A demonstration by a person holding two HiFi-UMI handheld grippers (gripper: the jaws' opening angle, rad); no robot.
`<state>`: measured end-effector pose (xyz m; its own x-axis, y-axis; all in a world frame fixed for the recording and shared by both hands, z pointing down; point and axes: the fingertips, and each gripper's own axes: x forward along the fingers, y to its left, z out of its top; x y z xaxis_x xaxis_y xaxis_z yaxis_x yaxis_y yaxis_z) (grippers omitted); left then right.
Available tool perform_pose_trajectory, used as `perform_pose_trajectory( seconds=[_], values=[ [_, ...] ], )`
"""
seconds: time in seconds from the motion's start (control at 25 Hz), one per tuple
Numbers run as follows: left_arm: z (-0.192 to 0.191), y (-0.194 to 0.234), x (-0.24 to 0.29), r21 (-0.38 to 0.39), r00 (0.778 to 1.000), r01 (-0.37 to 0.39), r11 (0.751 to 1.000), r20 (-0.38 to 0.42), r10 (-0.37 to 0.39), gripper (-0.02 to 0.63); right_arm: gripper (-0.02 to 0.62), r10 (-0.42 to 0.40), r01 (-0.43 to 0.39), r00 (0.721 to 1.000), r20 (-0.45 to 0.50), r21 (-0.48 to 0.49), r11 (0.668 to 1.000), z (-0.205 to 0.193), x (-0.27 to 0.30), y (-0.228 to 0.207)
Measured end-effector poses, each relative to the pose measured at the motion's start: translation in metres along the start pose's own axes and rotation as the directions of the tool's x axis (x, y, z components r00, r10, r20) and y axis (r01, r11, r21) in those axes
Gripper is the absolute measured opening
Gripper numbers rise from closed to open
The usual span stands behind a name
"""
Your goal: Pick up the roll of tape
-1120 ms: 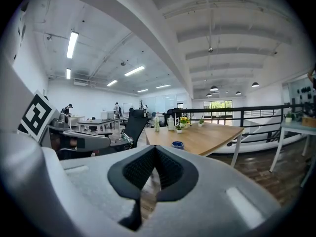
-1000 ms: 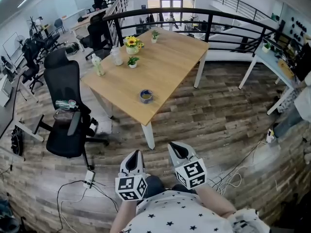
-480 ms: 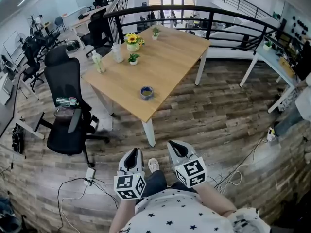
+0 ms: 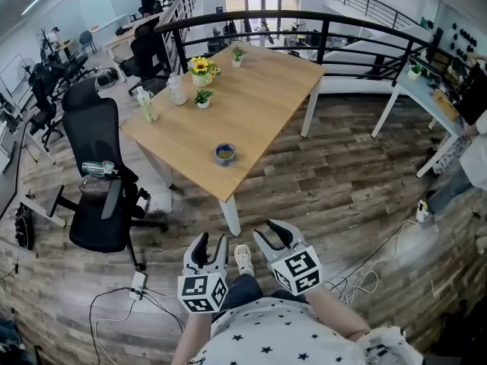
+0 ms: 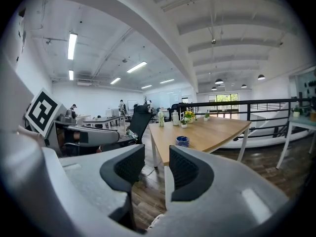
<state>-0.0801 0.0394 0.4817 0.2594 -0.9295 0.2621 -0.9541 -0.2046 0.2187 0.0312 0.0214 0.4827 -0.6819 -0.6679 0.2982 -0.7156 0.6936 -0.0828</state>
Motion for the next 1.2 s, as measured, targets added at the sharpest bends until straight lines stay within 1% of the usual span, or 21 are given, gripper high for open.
perform_pose_trajectory(
  seconds=[0.08,0.32,0.6,0.96,1.2],
  values=[
    [0.001,0.003,0.012,-0.004,1.0,0.002,1.0,0.0,-0.002,0.19,0.152,0.0,0.0,1.0,0.001,0.003,1.0,0.002,0.008,-0.007],
    [0.009,0.02,0.049,-0.016,1.0,0.0,1.0,-0.002,0.0,0.202,0.158,0.001,-0.001,1.0,-0.014,0.006,1.0,0.009,0.042,-0.031],
    [0.036,0.045,0.102,-0.022,1.0,-0.01,1.0,0.0,0.01,0.202,0.163,-0.002,0.002,1.0,-0.023,0.007,1.0,0.035,0.09,-0.068],
    [0.069,0.079,0.166,-0.024,1.0,0.003,1.0,-0.017,-0.004,0.202,0.163,-0.014,0.015,0.999,-0.046,0.026,1.0,0.064,0.156,-0.107],
    [0.083,0.108,0.207,-0.024,1.0,0.005,1.0,-0.029,-0.006,0.202,0.164,-0.018,0.019,0.998,-0.062,0.027,0.999,0.075,0.203,-0.128]
  ],
)
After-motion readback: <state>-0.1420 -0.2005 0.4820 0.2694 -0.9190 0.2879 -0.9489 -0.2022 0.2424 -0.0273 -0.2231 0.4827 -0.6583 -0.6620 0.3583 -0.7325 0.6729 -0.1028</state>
